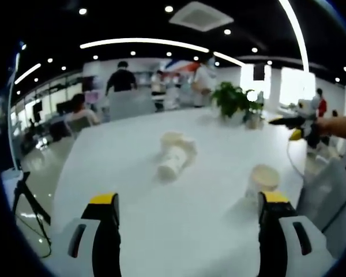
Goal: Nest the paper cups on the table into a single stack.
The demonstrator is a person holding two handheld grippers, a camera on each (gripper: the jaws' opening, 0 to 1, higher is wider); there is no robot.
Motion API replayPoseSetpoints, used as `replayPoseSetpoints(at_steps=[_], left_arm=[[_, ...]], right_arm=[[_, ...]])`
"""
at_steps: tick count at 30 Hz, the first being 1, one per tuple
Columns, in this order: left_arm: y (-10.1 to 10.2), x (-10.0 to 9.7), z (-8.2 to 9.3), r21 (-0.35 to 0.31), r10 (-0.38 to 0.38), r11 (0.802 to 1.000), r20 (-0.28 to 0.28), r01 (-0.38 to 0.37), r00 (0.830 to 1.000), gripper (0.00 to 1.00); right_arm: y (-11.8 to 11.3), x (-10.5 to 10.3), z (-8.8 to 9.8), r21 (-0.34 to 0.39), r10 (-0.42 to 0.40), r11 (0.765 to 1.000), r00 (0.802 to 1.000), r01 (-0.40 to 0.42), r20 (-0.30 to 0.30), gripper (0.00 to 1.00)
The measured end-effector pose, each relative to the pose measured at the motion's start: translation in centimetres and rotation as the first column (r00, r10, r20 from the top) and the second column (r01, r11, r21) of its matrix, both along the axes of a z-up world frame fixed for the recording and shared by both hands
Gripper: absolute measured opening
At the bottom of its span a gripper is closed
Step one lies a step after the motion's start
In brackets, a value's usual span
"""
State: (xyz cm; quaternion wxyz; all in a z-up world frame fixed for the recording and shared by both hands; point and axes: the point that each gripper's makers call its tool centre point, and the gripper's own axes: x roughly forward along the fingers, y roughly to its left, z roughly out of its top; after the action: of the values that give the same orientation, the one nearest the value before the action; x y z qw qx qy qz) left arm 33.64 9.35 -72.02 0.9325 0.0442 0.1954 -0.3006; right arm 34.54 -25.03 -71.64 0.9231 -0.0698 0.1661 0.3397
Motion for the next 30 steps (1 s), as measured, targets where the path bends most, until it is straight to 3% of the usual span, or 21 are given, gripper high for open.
replayPoseSetpoints(at_steps=[14,17,20,25,30], left_arm=[[-0.2,0.3,-0.1,0.017,-0.004,1.0,-0.01,0.004,1.0,0.97],[-0.8,0.5,-0.3,-0.003,-0.023,1.0,-0.046,0.023,0.999,0.98],[-1.1,0.5,-0.7,0.021,-0.04,0.999,-0.062,0.042,0.997,0.98],[-1.4,1.4,-1.0,0.055,-0.056,0.997,-0.081,0.06,0.995,0.98],[-1.8,2.8,-0.6,0.048,-0.044,0.998,-0.081,0.048,0.996,0.98]], right_arm=[[-0.5,-0.1,-0.8,-0.012,-0.006,1.0,1.0,0.006,0.003,1.0],[-0.5,-0.1,-0.9,-0.002,-0.012,1.0,1.0,0.012,0.0,1.0],[-0.4,-0.1,-1.0,-0.001,-0.017,1.0,1.0,0.017,0.0,1.0],[-0.5,-0.3,-1.6,-0.005,-0.024,1.0,1.0,0.024,-0.018,1.0],[-0.5,-0.4,-1.9,-0.018,-0.021,1.0,1.0,0.021,-0.013,1.0]])
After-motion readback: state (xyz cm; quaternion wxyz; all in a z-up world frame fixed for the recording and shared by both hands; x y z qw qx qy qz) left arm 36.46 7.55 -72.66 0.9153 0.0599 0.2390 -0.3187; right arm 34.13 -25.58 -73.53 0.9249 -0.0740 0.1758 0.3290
